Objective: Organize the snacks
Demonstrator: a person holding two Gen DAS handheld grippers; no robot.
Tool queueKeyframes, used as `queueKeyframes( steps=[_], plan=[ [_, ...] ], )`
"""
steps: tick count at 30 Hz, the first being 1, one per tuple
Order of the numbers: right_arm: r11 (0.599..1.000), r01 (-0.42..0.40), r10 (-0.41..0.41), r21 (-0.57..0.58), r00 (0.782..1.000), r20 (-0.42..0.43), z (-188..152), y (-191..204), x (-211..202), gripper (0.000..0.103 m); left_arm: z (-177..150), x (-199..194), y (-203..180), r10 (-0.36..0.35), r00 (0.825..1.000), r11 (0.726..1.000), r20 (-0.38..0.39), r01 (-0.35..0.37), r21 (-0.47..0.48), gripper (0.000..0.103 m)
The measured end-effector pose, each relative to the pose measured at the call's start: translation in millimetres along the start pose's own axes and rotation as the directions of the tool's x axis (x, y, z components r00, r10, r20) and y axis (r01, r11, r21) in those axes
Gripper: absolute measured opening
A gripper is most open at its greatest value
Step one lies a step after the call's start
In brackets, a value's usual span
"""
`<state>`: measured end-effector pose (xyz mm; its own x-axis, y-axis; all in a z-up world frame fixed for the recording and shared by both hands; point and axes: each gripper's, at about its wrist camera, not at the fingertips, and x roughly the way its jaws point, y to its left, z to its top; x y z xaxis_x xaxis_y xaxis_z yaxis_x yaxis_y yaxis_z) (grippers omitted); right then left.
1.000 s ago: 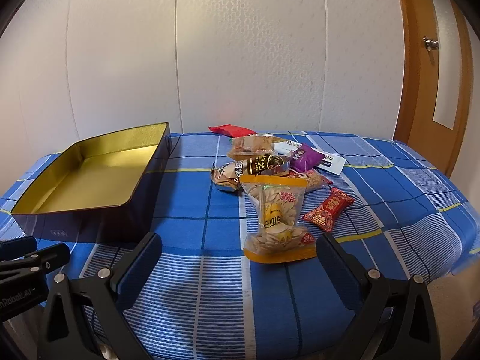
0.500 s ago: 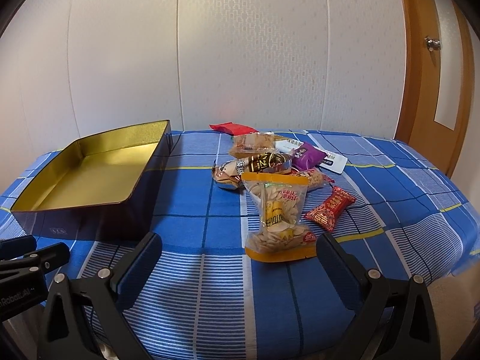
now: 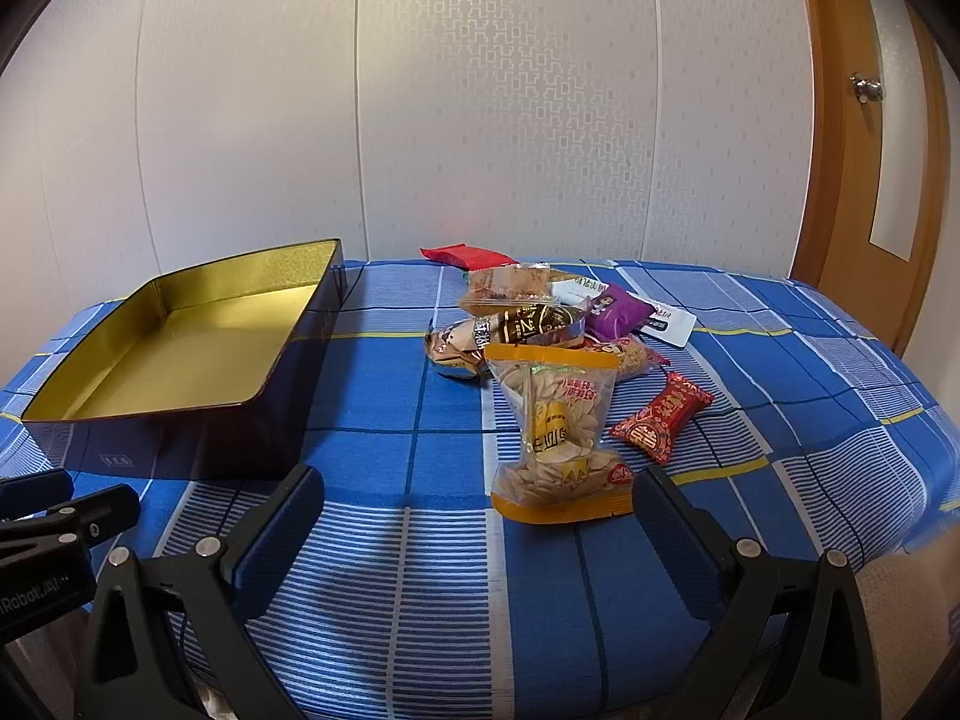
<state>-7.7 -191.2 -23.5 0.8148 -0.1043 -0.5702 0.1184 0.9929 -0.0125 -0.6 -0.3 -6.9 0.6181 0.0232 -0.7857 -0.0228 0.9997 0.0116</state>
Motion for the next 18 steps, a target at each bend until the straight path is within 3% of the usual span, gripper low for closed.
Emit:
queueKeyframes(
  steps=[18],
  plan=[
    [1.000, -0.006, 0.006, -0.002, 1.000, 0.003, 0.6, 2.5, -0.6, 0.103, -0.6, -0.3, 0.9, 0.000, 1.000, 1.000, -0.003, 0.000, -0.001, 0.062]
  ],
)
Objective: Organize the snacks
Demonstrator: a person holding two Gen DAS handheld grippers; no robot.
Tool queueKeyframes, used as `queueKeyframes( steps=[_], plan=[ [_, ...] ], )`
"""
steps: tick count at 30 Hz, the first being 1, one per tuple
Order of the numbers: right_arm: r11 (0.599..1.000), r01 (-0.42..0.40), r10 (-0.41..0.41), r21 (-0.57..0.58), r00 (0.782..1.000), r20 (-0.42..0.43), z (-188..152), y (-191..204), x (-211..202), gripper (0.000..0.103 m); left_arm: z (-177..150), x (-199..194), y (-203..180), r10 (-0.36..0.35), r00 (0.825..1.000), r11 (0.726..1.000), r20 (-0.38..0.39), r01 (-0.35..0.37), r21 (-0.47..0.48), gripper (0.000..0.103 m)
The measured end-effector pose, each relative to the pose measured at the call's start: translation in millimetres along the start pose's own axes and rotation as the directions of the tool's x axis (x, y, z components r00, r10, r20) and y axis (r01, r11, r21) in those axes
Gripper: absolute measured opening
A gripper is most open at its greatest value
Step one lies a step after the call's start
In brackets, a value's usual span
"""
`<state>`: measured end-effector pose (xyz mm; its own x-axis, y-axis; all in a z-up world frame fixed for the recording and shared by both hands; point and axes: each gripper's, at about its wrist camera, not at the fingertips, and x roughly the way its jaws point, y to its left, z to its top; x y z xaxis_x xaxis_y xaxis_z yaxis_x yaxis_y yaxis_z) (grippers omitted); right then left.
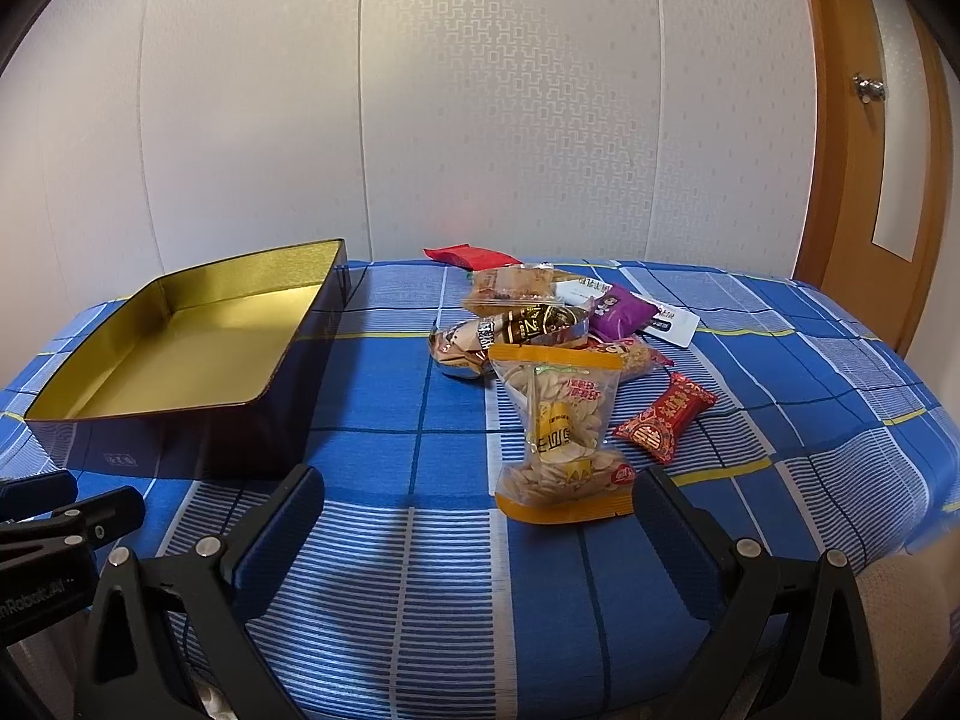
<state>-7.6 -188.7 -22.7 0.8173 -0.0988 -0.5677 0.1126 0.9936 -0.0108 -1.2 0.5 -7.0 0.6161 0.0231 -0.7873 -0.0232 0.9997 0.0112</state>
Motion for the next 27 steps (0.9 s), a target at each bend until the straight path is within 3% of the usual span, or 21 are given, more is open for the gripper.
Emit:
queueKeyframes(
  steps=[14, 18, 23, 25, 27],
  plan=[
    [0.999, -0.004, 0.004, 0.050, 1.000, 0.007, 4.0, -13.7, -3.1, 0.103, 1.5, 1.3, 0.1, -0.025, 0.999, 1.000, -0.021, 0.025, -0.001, 0.062],
    [0.990, 0.014, -0.014, 0.138, 1.000, 0.004, 8.5, -37.2, -2.2, 0.103, -0.2, 1.0, -0.6, -0.135, 0.990, 0.991, -0.037, 0.135, -0.005, 0.062],
    [0.960, 0.070, -0.054, 0.272, 0.996, -0.066, 8.2, -73.9, 8.1, 0.103, -3.8, -3.6, -2.1, -0.229, 0.973, 0.973, -0.031, 0.229, -0.010, 0.062],
    [0.943, 0.094, -0.073, 0.319, 0.994, -0.078, 9.1, -88.4, 11.1, 0.101, -5.5, -7.2, -2.9, -0.273, 0.962, 0.962, -0.018, 0.273, -0.008, 0.062],
    [0.934, 0.120, -0.095, 0.337, 0.991, -0.089, 12.3, -99.9, 14.6, 0.093, -6.2, -10.2, -1.9, -0.343, 0.939, 0.939, 0.001, 0.343, -0.015, 0.062]
  ],
)
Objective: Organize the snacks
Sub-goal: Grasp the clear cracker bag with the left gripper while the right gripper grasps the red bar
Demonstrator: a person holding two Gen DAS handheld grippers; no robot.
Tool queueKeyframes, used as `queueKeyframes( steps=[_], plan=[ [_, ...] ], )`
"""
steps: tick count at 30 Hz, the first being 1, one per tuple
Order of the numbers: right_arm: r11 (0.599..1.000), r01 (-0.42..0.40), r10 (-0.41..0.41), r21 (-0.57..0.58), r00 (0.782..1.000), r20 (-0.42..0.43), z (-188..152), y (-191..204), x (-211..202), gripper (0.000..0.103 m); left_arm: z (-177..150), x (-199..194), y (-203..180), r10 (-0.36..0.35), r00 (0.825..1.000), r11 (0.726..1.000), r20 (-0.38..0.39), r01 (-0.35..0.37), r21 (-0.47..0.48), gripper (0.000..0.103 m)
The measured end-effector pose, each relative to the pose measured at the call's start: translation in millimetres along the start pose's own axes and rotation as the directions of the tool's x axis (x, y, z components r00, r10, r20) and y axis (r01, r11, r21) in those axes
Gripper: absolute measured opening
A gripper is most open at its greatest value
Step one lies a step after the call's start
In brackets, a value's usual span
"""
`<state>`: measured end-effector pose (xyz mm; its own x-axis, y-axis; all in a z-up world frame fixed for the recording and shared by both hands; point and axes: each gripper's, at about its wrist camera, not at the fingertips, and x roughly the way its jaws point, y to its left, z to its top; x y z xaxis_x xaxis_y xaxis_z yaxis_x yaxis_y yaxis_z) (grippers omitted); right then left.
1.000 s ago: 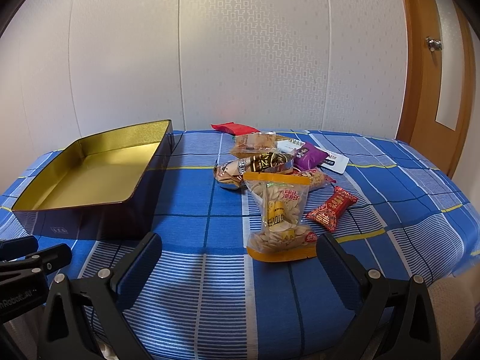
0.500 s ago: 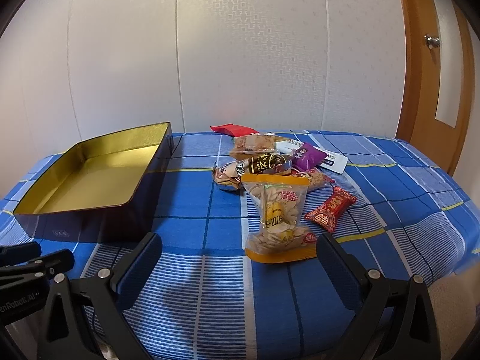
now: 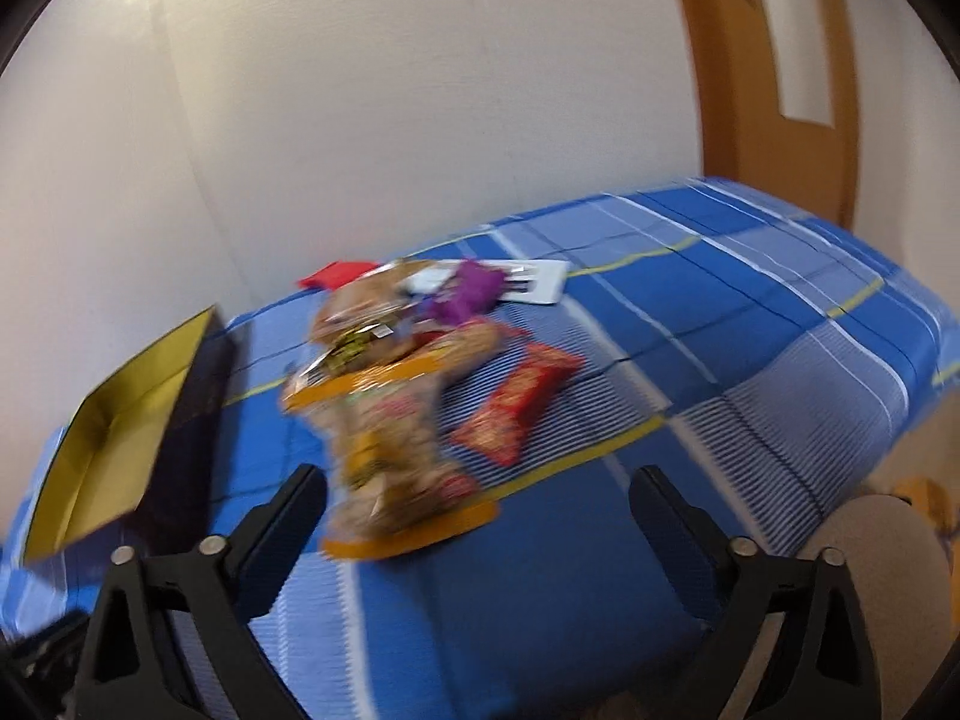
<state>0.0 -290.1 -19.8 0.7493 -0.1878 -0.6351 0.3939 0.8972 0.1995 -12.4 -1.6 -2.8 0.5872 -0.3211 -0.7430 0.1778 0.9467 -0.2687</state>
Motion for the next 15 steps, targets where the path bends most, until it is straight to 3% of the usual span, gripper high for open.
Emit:
queueKeyframes(
  steps=[3, 7, 12, 15],
  plan=[
    [1.000, 0.029, -0.029, -0.003, 0.999, 0.016, 15.4, -9.9, 6.5, 0.088, -0.7, -1.3, -1.4, -0.069, 0.998, 0.998, 0.004, 0.069, -0.005, 0.062],
    [0.999, 0.038, -0.038, -0.008, 0.999, -0.005, 35.9, -22.8, 24.0, 0.087, -0.2, 2.8, -10.1, -0.054, 0.998, 0.998, -0.017, 0.054, 0.023, 0.062],
    [0.999, 0.035, -0.038, -0.033, 0.994, -0.099, 45.2, -22.9, 58.7, 0.064, -3.0, 11.7, -19.7, 0.022, 0.998, 0.997, -0.055, -0.018, 0.082, 0.062],
    [0.996, 0.034, -0.043, -0.079, 0.993, -0.111, 43.9, -15.6, 70.3, 0.062, -3.8, 14.6, -19.8, 0.024, 0.998, 0.996, -0.064, -0.018, 0.090, 0.062]
  ],
)
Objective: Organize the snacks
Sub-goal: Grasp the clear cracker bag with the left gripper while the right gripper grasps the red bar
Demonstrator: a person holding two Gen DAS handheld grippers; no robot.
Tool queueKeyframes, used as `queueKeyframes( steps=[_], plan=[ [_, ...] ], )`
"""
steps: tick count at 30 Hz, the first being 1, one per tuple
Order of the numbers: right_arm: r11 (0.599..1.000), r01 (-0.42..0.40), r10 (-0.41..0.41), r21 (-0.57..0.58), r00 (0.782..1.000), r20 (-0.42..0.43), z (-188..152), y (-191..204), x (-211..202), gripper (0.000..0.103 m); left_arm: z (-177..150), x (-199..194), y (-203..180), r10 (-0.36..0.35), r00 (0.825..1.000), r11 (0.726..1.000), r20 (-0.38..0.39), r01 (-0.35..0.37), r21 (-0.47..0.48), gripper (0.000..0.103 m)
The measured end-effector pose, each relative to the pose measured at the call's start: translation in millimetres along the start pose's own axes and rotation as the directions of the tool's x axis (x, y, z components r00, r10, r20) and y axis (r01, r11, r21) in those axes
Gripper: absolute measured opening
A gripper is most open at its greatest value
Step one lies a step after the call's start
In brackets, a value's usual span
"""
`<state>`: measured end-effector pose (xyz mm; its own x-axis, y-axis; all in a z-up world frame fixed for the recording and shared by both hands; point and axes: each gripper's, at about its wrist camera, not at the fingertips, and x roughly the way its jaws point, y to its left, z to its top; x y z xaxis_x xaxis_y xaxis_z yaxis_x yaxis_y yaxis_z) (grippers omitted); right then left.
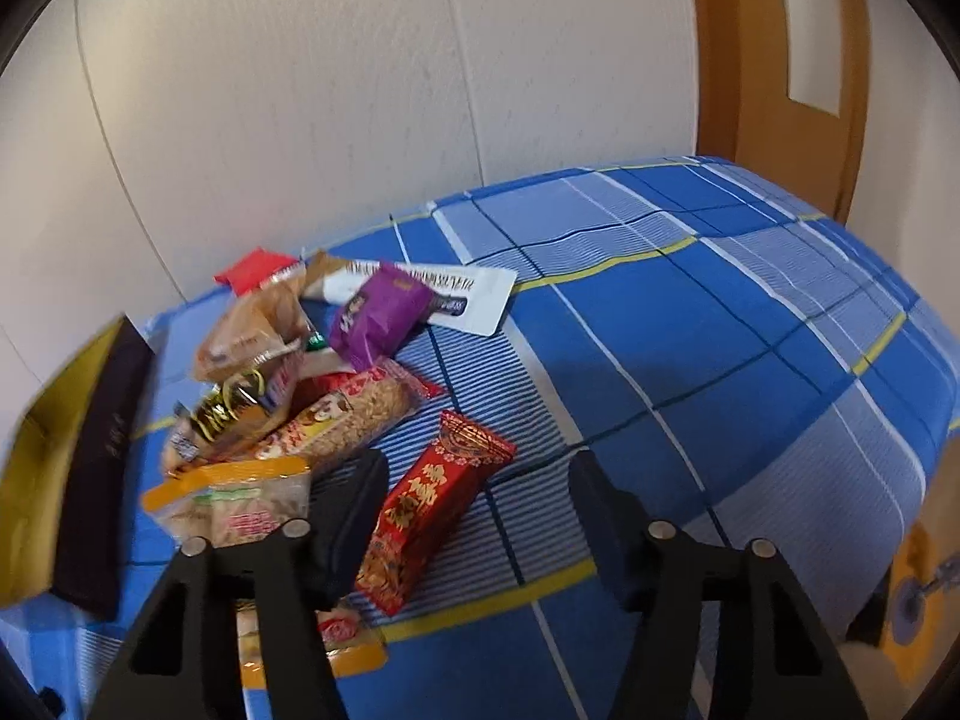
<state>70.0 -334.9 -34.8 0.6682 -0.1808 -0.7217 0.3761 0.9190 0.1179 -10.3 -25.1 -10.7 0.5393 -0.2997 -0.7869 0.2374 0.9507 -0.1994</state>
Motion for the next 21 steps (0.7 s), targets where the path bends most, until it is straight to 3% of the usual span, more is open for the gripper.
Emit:
queueKeyframes(
  steps=[12, 13, 15, 17, 21],
  plan=[
    [0.999, -0.033, 0.033, -0.033, 0.999, -0.011, -6.8, -1.8, 10.7, 0.057, 19.2, 9.7, -15.9, -0.063, 0.998, 0.998, -0.021, 0.063, 0.024, 0.062],
    [0.999, -0.037, 0.037, -0.028, 0.999, -0.010, -7.1, -3.5, 9.6, 0.055, 23.4, 9.6, -20.2, -0.076, 0.997, 0.997, -0.015, 0.076, 0.033, 0.062],
    [0.998, -0.067, 0.067, 0.010, 0.998, -0.005, -7.8, -12.2, 7.0, 0.035, 30.9, 10.3, -30.1, -0.088, 0.996, 0.994, -0.005, 0.088, 0.061, 0.062],
    [0.994, -0.093, 0.094, 0.062, 0.996, -0.004, -8.8, -23.0, 5.5, 0.024, 36.7, 12.5, -37.4, -0.088, 0.996, 0.993, -0.006, 0.088, 0.076, 0.062],
    [0.984, -0.127, 0.128, 0.127, 0.992, 0.004, -10.0, -34.2, 3.6, 0.024, 47.9, 26.3, -52.2, -0.098, 0.995, 0.993, -0.032, 0.099, 0.056, 0.070]
  ],
)
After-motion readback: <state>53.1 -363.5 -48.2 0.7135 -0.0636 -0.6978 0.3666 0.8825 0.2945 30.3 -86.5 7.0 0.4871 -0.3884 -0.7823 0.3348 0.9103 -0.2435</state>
